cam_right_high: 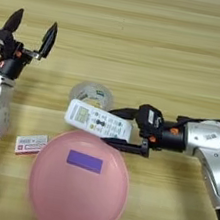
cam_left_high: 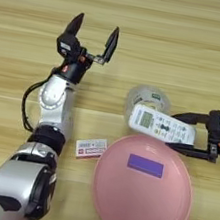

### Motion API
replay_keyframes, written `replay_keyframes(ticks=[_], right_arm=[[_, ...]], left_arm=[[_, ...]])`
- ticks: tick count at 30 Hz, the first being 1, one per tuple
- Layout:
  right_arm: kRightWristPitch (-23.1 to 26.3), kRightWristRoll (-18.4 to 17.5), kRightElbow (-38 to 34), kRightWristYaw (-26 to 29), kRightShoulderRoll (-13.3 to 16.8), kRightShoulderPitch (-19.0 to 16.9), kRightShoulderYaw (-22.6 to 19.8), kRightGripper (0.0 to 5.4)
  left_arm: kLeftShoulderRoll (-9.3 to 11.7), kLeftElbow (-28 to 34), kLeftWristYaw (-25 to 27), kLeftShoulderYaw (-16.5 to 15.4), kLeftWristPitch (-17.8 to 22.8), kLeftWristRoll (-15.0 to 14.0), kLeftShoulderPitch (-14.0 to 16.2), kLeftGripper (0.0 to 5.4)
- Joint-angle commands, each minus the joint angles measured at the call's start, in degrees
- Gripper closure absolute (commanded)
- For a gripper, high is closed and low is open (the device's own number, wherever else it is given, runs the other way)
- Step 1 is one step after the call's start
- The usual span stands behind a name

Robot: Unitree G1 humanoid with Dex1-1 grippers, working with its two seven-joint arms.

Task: Move the objects on the table

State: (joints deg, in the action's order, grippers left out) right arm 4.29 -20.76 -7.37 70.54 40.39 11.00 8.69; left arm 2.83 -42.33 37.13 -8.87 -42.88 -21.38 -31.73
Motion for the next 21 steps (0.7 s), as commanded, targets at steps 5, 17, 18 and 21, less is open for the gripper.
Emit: replay_keyframes(ticks=[5, 17, 18, 21], right_arm=[[-0.1, -1.5, 1.3, 1.2, -0.4, 1.2, -1.2, 2.53], [0.8, -3.1, 0.2, 1.6, -0.9, 2.0, -1.7, 2.53], [1.0, -3.3, 0.0, 1.5, -1.0, 2.2, -1.7, 2.53], [1.4, -4.0, -0.5, 1.5, -1.1, 2.6, -1.7, 2.53]], left_arm=[[6.0, 21.5, 20.0, 2.2, 21.7, -16.2, 7.8, 0.00], [12.0, 32.9, 34.3, 15.9, 26.4, -6.9, 16.2, 0.00], [11.9, 32.9, 34.7, 16.4, 26.5, -6.7, 16.3, 0.00], [11.9, 33.7, 36.1, 18.2, 26.5, -6.1, 16.9, 0.00]])
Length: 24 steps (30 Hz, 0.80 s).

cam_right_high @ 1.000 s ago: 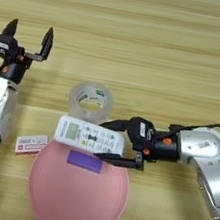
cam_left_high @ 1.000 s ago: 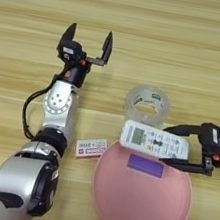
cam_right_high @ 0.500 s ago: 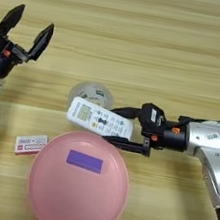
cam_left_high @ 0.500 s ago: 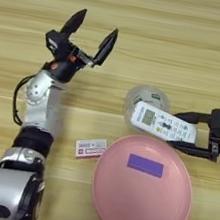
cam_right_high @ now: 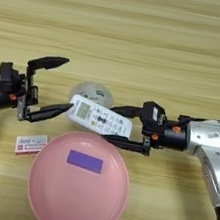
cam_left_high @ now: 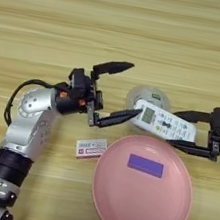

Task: Move the objects on the table

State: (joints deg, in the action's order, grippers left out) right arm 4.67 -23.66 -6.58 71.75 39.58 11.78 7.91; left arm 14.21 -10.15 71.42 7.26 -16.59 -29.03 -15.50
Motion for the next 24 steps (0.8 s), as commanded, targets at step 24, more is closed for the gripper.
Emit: replay_keyframes(ticks=[24], right_arm=[[5.9, -7.4, -5.0, 4.2, -0.1, 1.0, -1.6, 2.53]], left_arm=[[-1.4, 4.5, 1.7, 7.2, -0.7, 3.9, 0.2, 0.00]])
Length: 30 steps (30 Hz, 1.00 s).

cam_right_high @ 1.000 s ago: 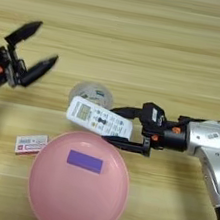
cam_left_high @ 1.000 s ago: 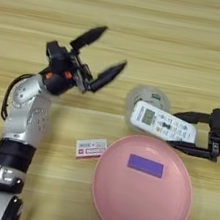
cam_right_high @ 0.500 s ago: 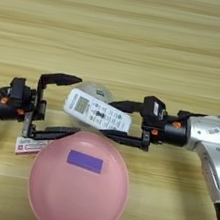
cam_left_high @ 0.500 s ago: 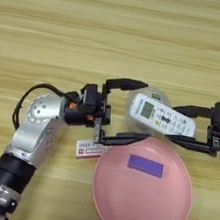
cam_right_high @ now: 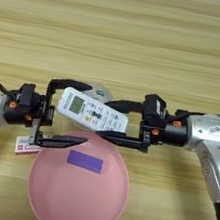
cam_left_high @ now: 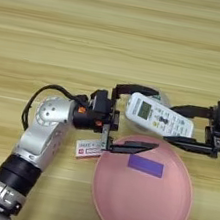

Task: Move the objects on the table

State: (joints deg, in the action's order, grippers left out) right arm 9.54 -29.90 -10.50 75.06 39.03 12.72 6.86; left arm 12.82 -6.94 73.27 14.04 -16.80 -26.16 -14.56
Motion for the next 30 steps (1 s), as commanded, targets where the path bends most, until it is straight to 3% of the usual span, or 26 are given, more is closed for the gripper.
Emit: replay_keyframes(ticks=[1, 5, 17, 30], right_arm=[[1.3, -1.4, -1.2, 1.0, 0.4, 0.0, -0.6, 2.53], [2.2, -2.0, -1.7, 1.4, 0.6, -0.3, -0.8, 2.53], [3.4, -2.6, -2.5, 1.9, 0.9, -0.6, -1.7, 2.53], [6.6, -6.4, -4.5, 2.1, 1.4, -0.3, -4.0, 2.54]], left_arm=[[-0.1, 1.4, -0.2, 0.5, -0.5, 1.0, -0.7, 0.00], [-0.3, 2.1, -0.5, 0.4, -0.4, 0.8, -0.6, 0.00], [0.1, 3.5, 0.0, 0.8, -0.4, 0.4, 0.2, 1.05], [0.1, 4.3, -0.7, 1.1, -0.2, 0.7, 0.3, 2.26]])
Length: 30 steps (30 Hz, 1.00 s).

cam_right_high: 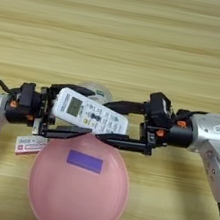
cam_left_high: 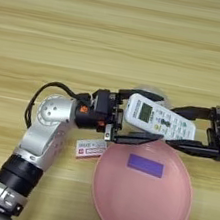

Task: Move the objects on the table

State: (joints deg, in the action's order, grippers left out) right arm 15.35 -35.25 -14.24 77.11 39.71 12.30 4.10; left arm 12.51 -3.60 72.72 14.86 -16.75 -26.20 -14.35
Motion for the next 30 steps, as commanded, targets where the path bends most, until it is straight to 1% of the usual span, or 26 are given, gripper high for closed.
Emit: replay_keyframes(ticks=[1, 4, 8, 16, 26, 27, 30], right_arm=[[1.0, -1.1, -0.8, 0.2, 0.7, 0.1, -1.3, 2.54], [1.2, -1.2, -0.8, 0.3, 0.8, 0.1, -1.5, 2.59], [1.1, -1.0, -0.5, 0.4, 0.8, 0.1, -1.3, 2.99], [1.0, -0.3, 0.0, 0.3, 0.6, 0.4, -0.7, 3.64], [0.5, 0.3, 0.4, 0.1, 0.3, 0.5, -0.4, 3.96], [0.5, 0.3, 0.5, 0.1, 0.2, 0.4, -0.4, 3.61], [0.3, 0.5, 0.5, -0.2, 0.1, 0.4, -0.3, 3.36]], left_arm=[[0.4, 1.0, -0.2, 0.3, -0.2, 0.7, 0.0, 2.27], [0.4, 1.0, -0.3, 0.3, -0.3, 0.7, 0.0, 2.37], [0.4, 1.3, -0.4, 0.5, -0.4, 0.5, 0.0, 2.51], [0.2, 1.3, -0.2, 0.4, -0.8, 0.5, 0.0, 2.52], [0.0, 0.9, -0.1, 0.3, -1.0, 0.5, 0.0, 2.52], [-0.1, 0.9, -0.2, 0.3, -1.1, 0.5, 0.0, 2.52], [-0.2, 0.8, -0.2, 0.2, -1.2, 0.6, 0.1, 2.56]])
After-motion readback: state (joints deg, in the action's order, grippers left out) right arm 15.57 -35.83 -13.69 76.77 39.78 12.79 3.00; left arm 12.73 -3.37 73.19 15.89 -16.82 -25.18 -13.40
